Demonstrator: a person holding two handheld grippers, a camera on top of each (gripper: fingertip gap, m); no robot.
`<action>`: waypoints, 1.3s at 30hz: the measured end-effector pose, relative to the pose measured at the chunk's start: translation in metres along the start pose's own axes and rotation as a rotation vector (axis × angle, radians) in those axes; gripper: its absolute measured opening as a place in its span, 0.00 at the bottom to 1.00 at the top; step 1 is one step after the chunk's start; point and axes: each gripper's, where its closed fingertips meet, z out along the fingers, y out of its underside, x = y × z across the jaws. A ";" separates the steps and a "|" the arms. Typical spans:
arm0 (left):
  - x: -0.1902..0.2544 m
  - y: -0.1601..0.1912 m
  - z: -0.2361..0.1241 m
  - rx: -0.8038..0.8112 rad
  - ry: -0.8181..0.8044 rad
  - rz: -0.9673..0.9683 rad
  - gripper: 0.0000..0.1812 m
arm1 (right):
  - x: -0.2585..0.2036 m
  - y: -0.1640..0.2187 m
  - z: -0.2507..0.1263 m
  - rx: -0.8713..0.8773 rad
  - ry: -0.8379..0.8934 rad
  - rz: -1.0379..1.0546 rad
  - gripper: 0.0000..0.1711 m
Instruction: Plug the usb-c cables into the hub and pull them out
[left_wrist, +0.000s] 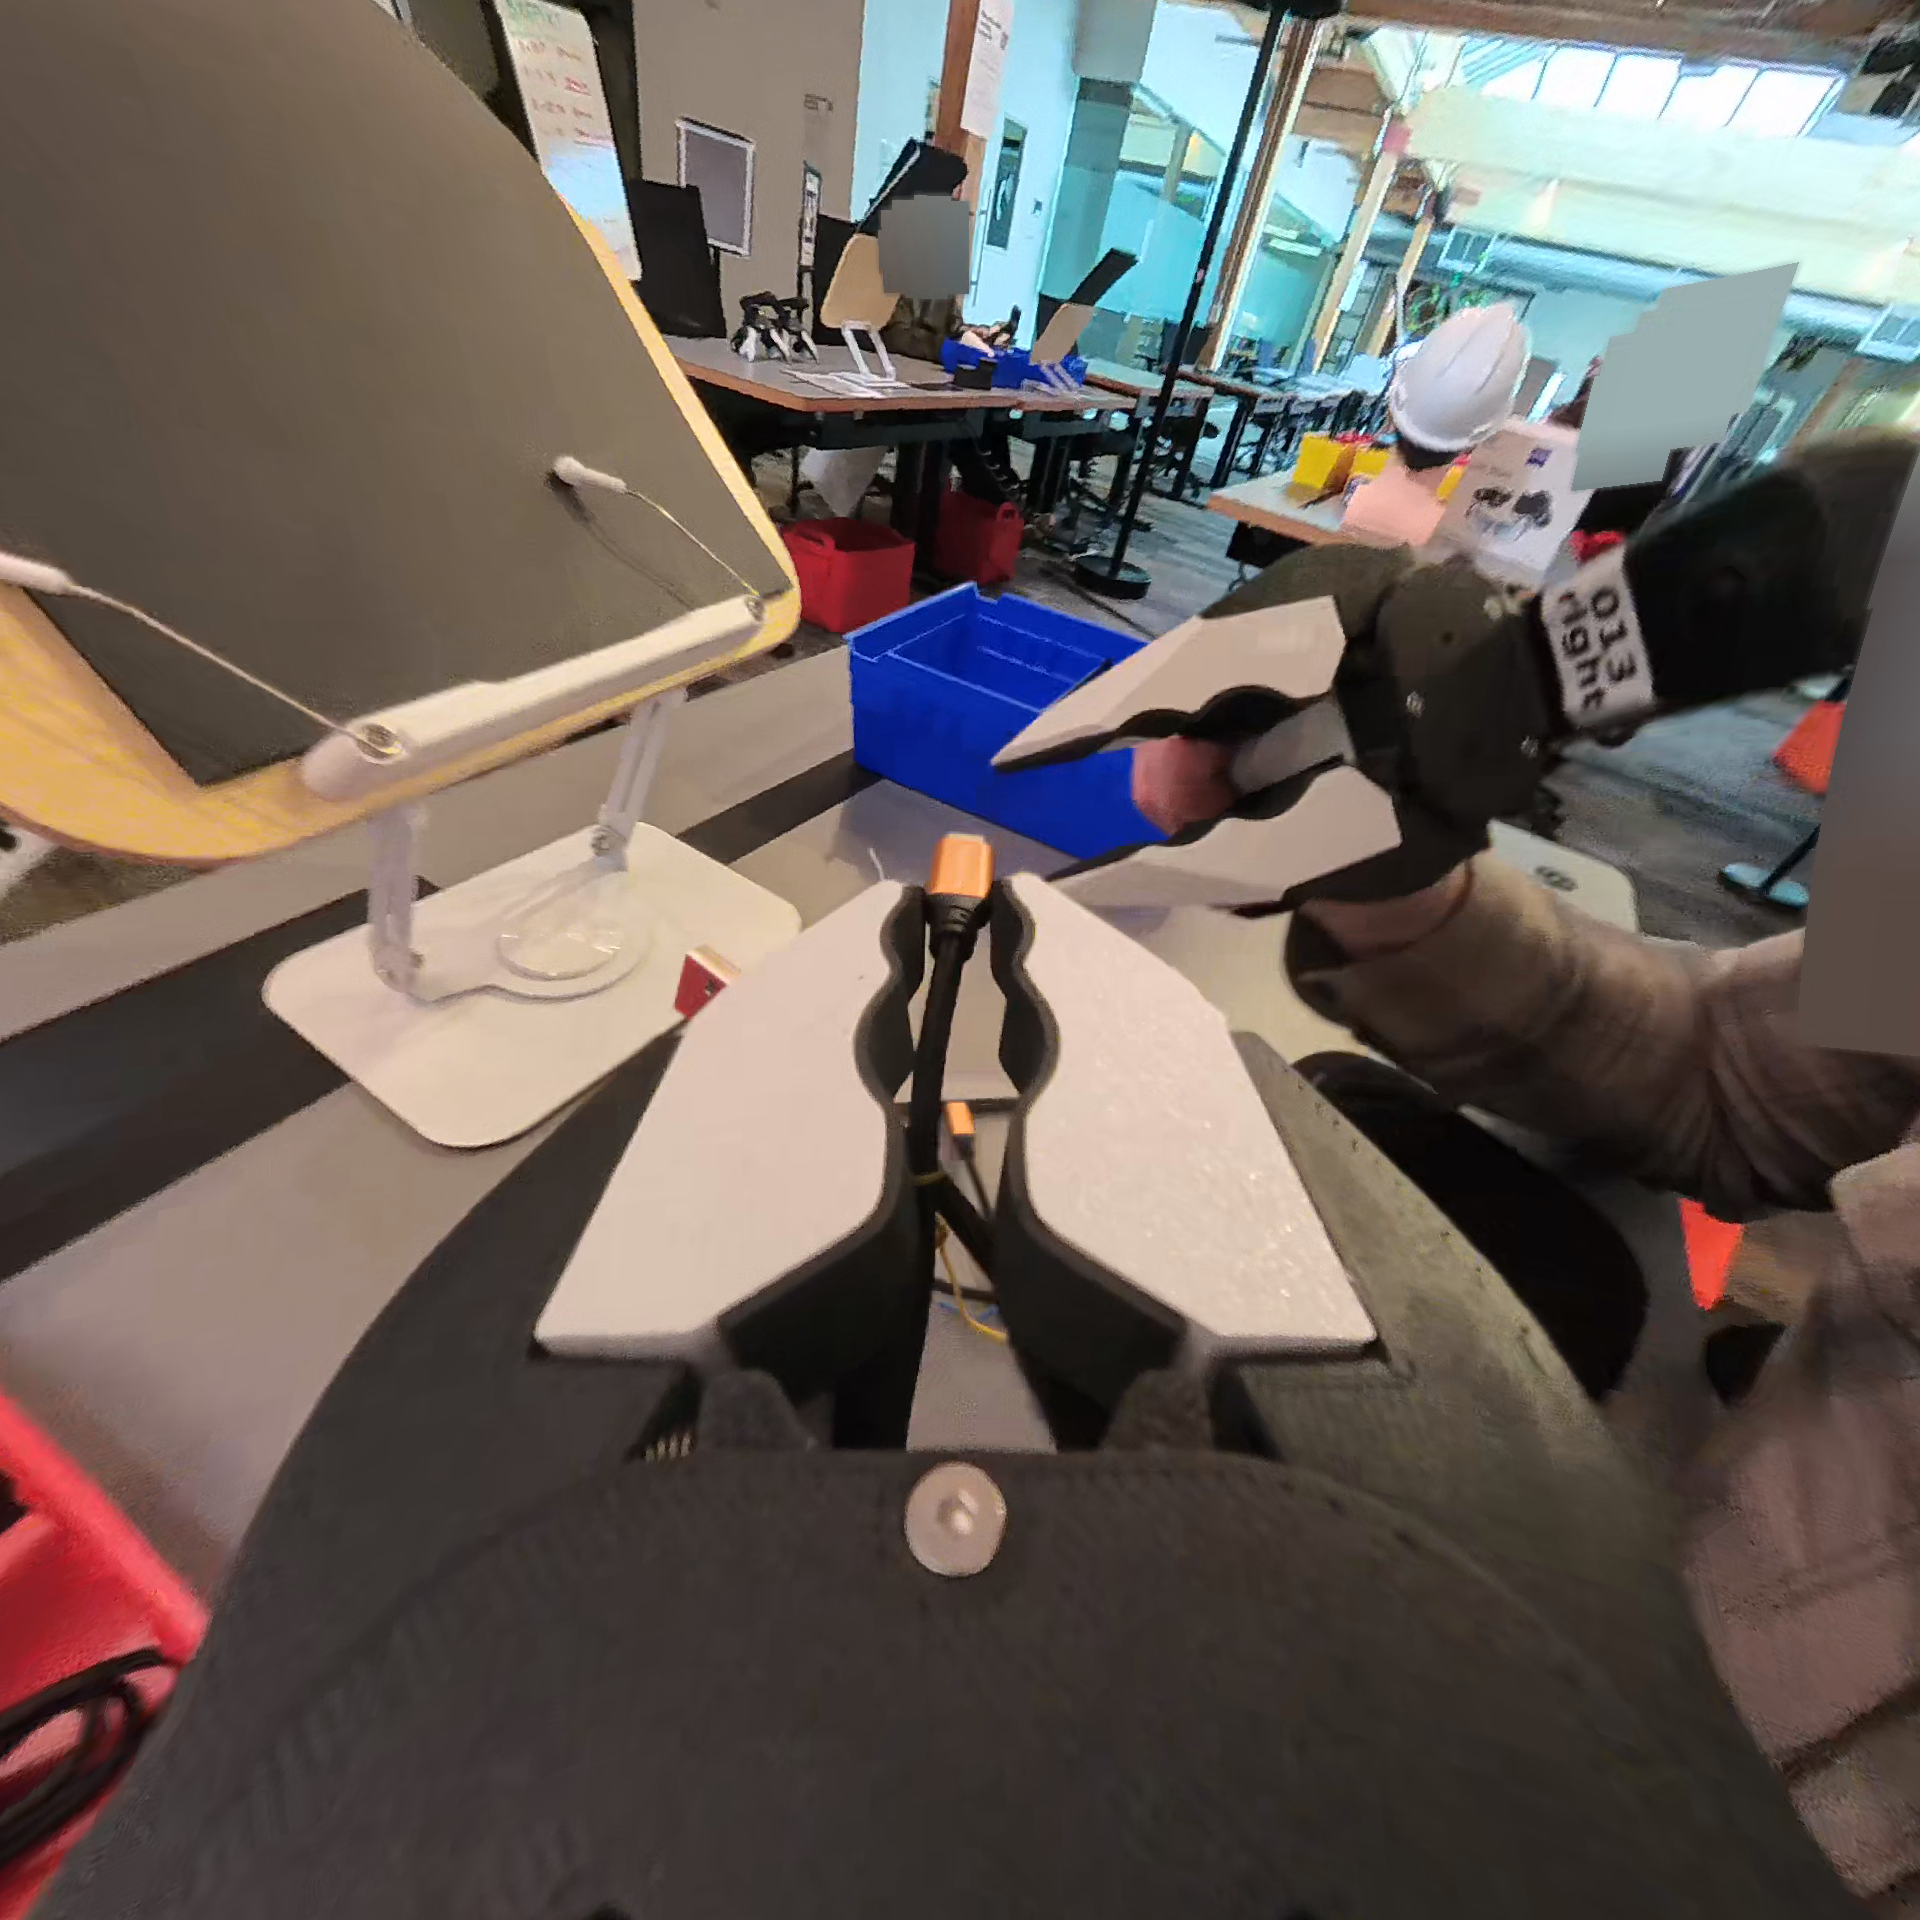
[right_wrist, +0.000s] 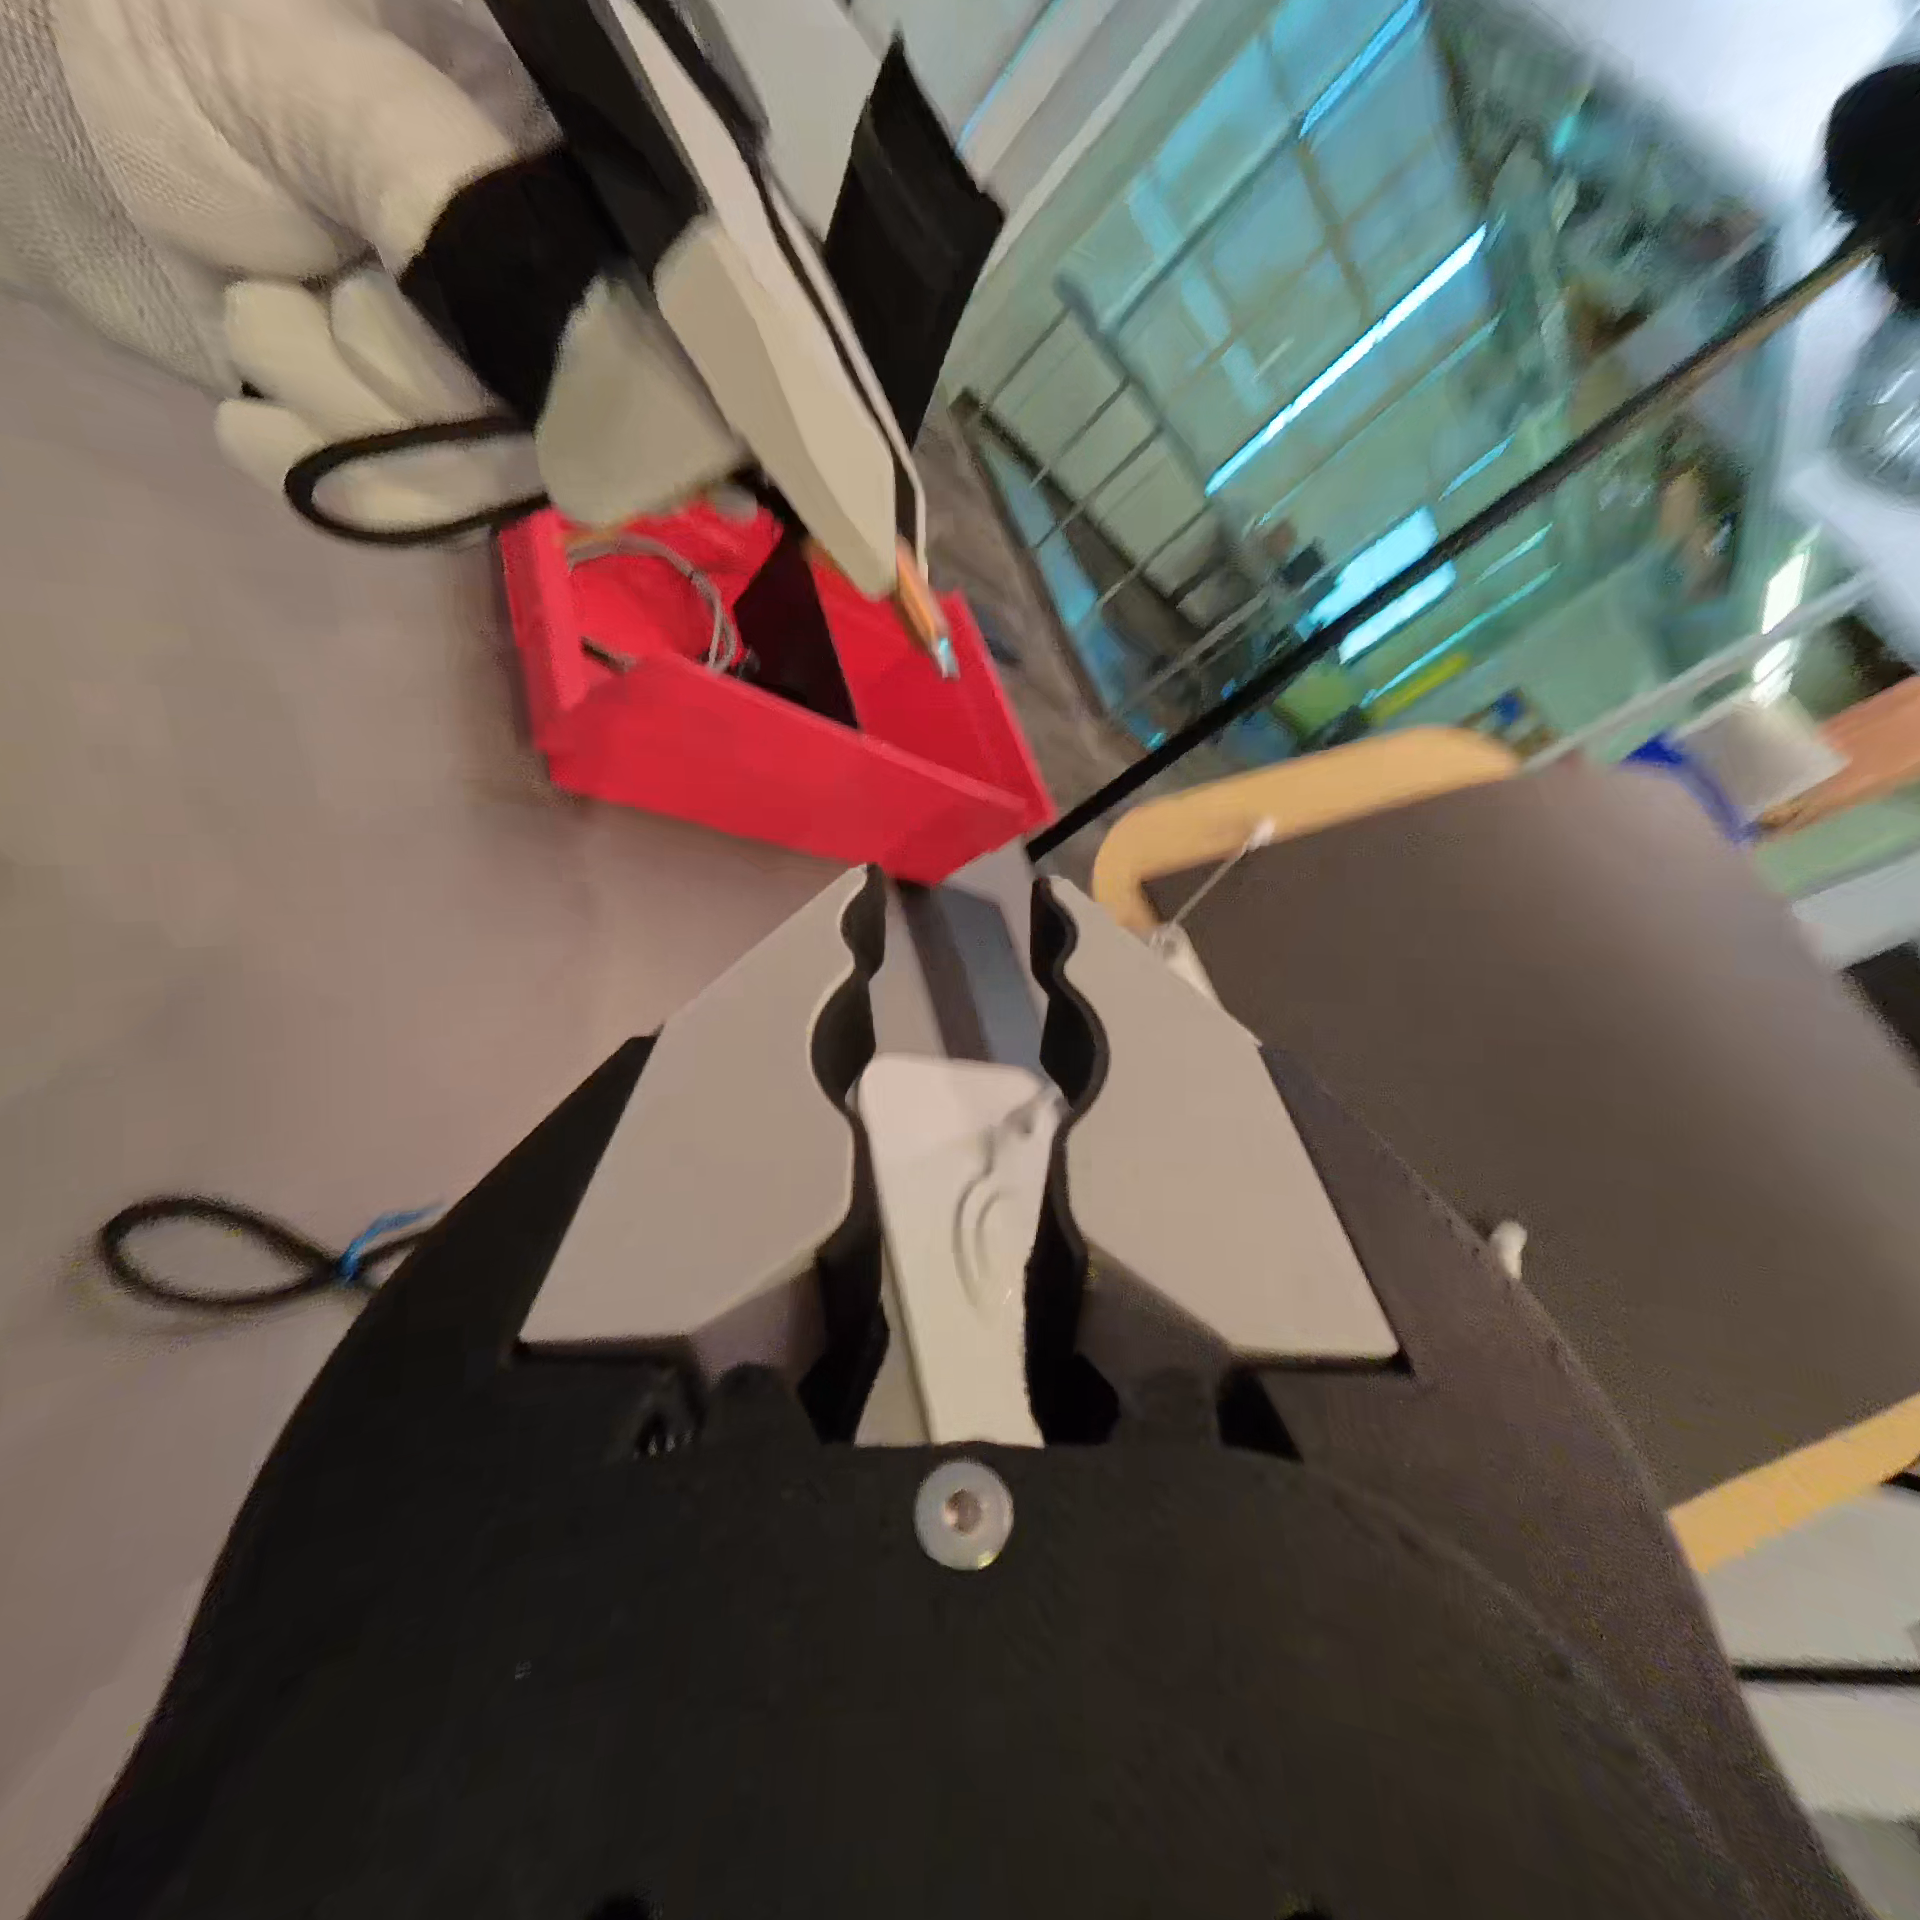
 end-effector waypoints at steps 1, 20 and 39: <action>-0.003 -0.002 0.000 -0.008 -0.011 0.018 0.07 | 0.002 0.011 -0.005 -0.041 -0.022 0.047 0.15; -0.027 0.003 0.062 -0.181 -0.055 0.198 0.07 | -0.057 0.137 -0.056 -0.480 -0.132 -0.015 0.34; -0.047 -0.011 0.105 -0.131 0.010 0.192 0.07 | -0.107 0.206 -0.041 -0.627 -0.853 0.390 0.44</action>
